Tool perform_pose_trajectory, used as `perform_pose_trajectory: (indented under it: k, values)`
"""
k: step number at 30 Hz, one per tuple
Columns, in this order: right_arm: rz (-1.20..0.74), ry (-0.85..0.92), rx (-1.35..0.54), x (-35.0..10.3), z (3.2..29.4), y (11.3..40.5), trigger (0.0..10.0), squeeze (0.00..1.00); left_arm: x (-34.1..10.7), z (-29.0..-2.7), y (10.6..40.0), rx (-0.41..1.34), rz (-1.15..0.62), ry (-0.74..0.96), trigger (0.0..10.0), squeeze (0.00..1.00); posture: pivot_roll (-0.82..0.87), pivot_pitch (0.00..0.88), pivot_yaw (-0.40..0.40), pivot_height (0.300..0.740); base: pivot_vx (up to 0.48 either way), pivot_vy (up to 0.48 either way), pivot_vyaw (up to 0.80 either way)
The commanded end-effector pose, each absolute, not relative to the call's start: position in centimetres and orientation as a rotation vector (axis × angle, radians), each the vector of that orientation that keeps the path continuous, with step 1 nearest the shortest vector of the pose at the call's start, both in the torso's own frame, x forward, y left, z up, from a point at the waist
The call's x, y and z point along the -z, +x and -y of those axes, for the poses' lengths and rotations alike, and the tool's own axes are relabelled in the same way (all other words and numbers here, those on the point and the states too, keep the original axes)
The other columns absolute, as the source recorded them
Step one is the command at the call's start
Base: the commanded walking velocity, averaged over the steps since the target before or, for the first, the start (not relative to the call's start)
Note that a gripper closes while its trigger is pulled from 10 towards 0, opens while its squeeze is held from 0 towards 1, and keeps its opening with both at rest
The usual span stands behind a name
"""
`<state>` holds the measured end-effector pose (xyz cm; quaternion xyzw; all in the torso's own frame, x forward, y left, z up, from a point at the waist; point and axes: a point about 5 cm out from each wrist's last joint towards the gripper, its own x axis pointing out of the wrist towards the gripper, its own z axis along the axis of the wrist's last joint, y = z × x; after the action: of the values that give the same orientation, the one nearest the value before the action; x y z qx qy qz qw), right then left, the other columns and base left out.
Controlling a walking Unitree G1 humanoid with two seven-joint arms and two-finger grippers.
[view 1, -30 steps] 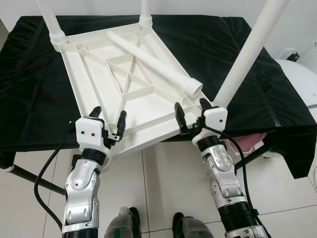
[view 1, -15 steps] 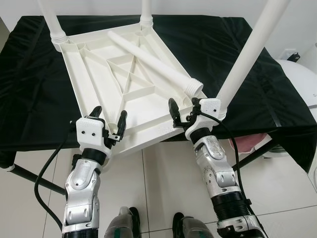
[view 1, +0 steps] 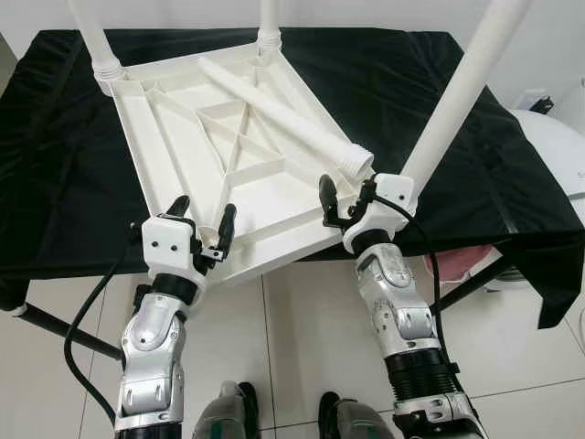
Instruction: Building children table
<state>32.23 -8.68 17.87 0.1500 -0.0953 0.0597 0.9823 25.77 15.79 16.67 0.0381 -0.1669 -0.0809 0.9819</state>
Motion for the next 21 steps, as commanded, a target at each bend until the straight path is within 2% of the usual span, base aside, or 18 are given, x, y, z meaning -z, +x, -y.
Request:
perform_pose_trajectory:
  k: [1,21]
  values:
    - [0.192,0.309,-0.105,-18.0,8.5,32.4,10.0,0.00,-16.4,-16.0,25.6,0.064,0.324,0.043,10.0,0.00,0.01,0.154,-0.028,0.740,0.000,0.000,0.00]
    - [0.173,0.367,-0.081,-18.8,8.1,34.3,10.0,0.00,-16.6,-16.0,25.5,0.055,0.325,0.040,10.0,0.00,0.02,0.171,-0.026,0.740,0.000,0.000,0.00]
